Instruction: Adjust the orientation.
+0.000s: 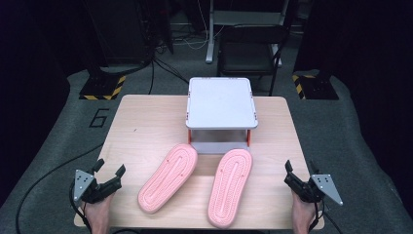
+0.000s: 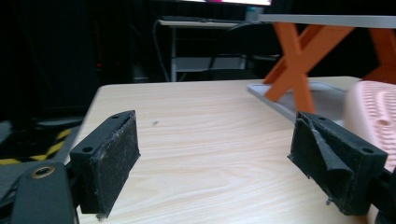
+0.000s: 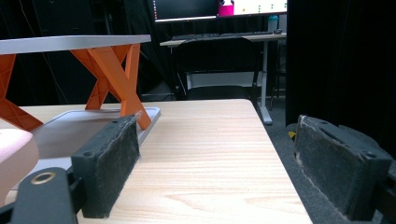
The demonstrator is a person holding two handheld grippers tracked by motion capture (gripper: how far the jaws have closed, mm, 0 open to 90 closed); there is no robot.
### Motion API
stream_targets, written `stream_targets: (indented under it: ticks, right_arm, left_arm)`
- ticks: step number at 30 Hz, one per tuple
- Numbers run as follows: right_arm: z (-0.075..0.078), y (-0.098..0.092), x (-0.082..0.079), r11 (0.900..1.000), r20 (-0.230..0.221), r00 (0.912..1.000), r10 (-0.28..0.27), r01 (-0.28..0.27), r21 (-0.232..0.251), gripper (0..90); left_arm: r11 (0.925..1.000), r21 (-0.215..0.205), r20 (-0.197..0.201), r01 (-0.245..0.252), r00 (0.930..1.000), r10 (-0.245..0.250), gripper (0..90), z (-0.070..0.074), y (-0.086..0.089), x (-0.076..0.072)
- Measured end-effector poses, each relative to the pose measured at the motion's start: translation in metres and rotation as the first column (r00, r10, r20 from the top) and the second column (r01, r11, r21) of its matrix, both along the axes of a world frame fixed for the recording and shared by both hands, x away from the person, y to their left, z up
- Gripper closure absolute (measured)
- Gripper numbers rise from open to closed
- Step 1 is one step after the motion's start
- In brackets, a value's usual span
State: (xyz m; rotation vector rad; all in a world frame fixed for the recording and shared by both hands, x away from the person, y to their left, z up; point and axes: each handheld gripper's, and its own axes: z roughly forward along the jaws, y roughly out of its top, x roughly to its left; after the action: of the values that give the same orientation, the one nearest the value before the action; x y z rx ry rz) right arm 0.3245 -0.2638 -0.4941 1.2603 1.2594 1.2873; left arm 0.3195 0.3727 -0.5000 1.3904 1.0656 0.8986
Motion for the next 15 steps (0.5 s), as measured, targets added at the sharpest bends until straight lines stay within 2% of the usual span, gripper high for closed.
stream_targets:
  ticks: [1,2,5,7,11,15]
  right_arm:
    - [0.000,0.001,0.000,1.000,-0.001,1.0000,0.002,-0.002,0.001,14.1]
    - [0.000,0.001,0.000,1.000,0.000,1.0000,0.004,-0.004,0.000,14.1]
    - [0.000,0.001,-0.001,1.000,0.001,1.0000,0.005,-0.005,0.003,14.3]
    - [0.000,0.001,0.000,1.000,0.000,1.0000,0.008,-0.008,0.011,14.4]
    - [0.000,0.000,-0.001,1.000,-0.002,1.0000,0.007,-0.007,0.009,15.0]
    - [0.000,0.000,-0.001,1.000,-0.002,0.9999,0.010,-0.010,0.013,15.2]
  left_arm:
    - [1.0000,0.000,0.000,0.000,1.0000,0.000,14.9,0.000,0.000,0.000]
    - [0.9998,-0.001,0.002,0.020,0.9998,-0.020,14.8,0.000,-0.003,0.001]
    - [0.9931,0.031,-0.043,0.113,0.9928,-0.112,13.5,0.001,-0.013,0.006]
    - [0.9844,0.081,-0.066,0.156,0.9864,-0.151,13.3,0.001,-0.022,0.008]
    - [0.9657,0.111,-0.081,0.235,0.9705,-0.227,13.3,0.004,-0.036,0.010]
    - [0.9472,0.157,-0.108,0.279,0.9583,-0.265,13.3,0.006,-0.047,0.012]
